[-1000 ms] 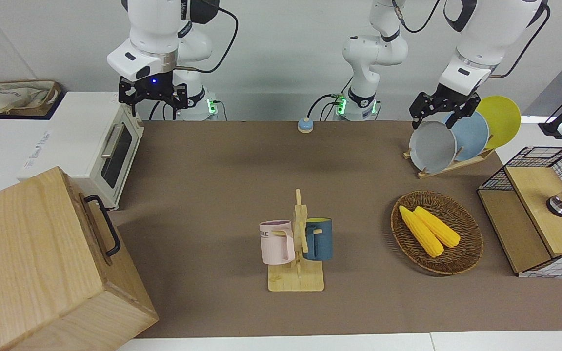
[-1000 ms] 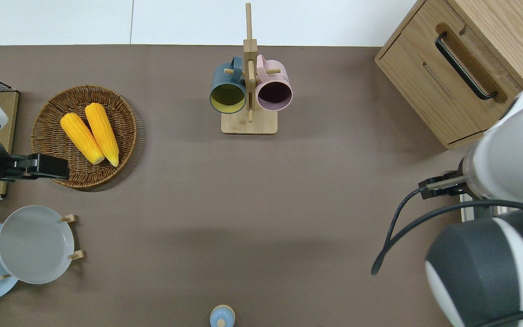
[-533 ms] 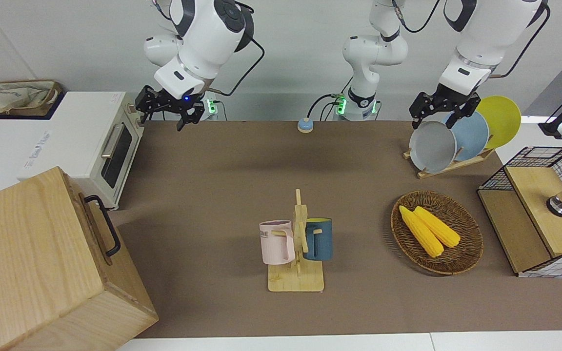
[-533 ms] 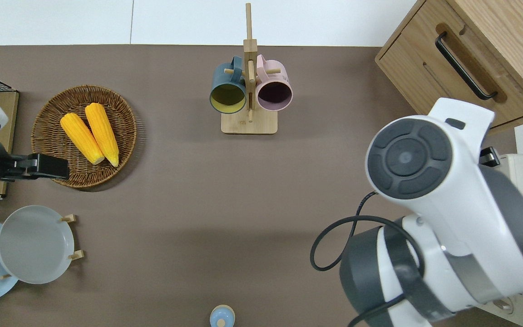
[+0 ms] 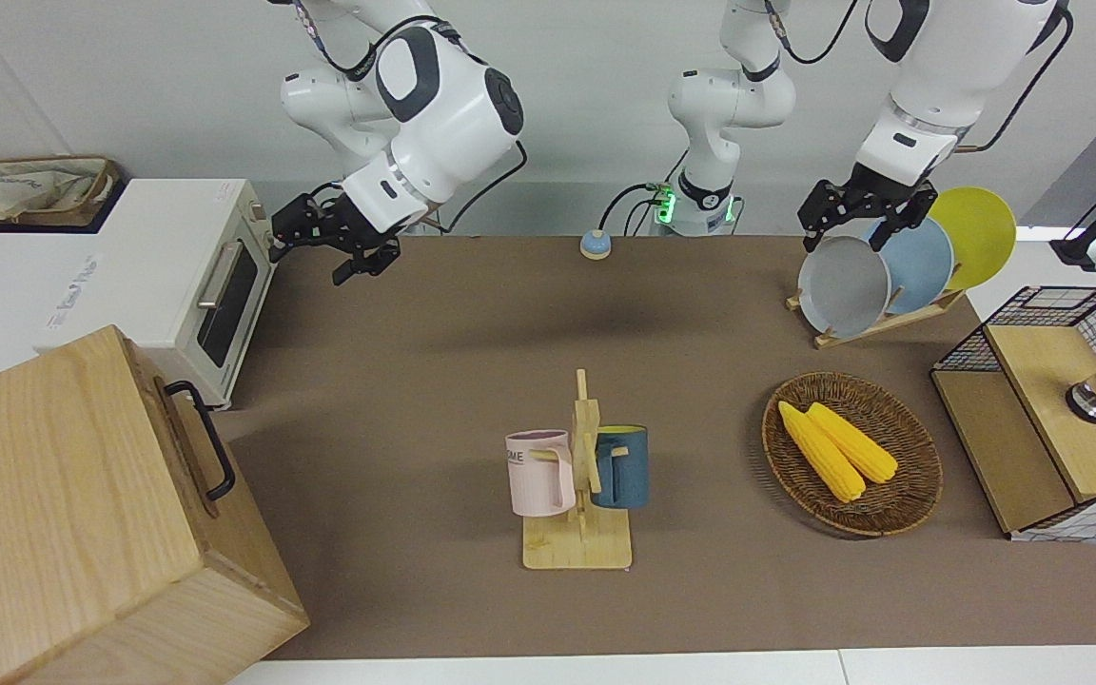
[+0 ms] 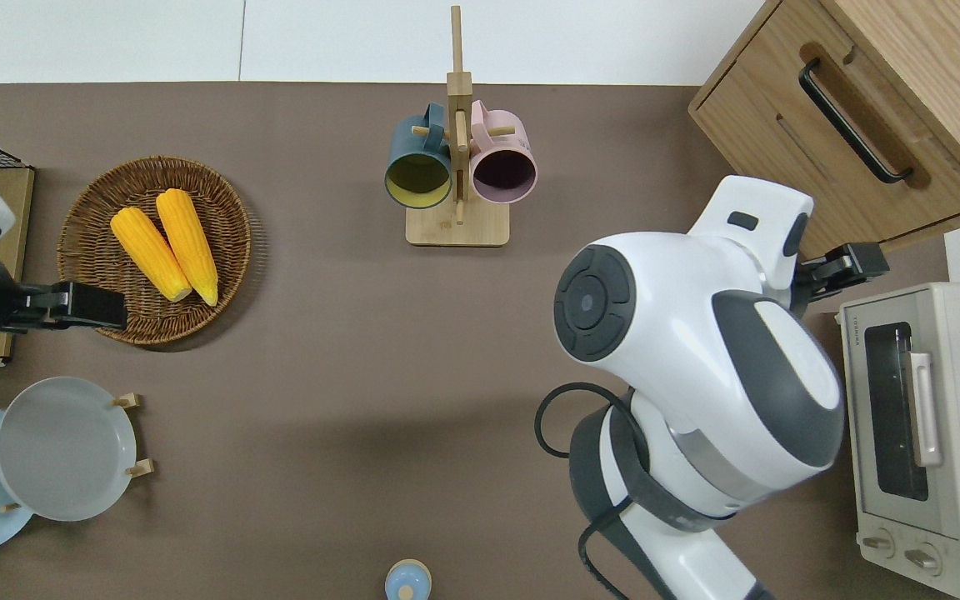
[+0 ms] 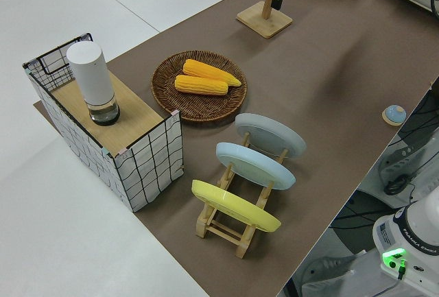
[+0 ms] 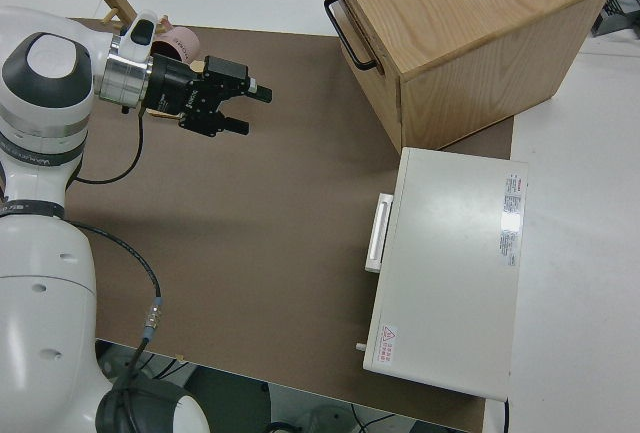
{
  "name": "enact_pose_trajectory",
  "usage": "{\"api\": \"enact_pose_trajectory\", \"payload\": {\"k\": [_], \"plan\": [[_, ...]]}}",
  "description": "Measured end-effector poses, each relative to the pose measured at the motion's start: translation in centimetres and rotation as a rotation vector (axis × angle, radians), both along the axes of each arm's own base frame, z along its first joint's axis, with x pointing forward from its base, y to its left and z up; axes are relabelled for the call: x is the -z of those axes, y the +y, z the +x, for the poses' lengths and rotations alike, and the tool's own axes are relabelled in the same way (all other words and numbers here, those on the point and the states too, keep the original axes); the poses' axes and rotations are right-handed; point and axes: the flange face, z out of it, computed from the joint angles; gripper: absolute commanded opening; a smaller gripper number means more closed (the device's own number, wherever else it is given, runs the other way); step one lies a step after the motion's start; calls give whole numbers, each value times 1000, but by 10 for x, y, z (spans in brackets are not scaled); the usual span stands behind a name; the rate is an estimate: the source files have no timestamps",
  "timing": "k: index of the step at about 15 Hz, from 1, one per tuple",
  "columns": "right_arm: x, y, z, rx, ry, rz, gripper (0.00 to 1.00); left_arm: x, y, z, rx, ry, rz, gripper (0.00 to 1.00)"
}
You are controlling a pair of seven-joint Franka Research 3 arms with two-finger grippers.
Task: Slide drawer open with right arm
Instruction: 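Raise the right arm and reach the right gripper toward the drawer handle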
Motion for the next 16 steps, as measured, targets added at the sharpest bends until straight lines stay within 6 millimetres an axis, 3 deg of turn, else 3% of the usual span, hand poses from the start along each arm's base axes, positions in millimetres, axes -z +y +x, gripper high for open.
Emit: {"api": "enact_pose_trajectory", "payload": {"k": [4, 8, 16], "plan": [[29, 20, 10, -34, -41, -106, 979, 0, 0, 0, 0, 0, 0, 998], [50, 28, 19, -63, -69, -189, 979, 0, 0, 0, 0, 0, 0, 998], [97, 26, 44, -79, -178, -341, 979, 0, 0, 0, 0, 0, 0, 998]]}}
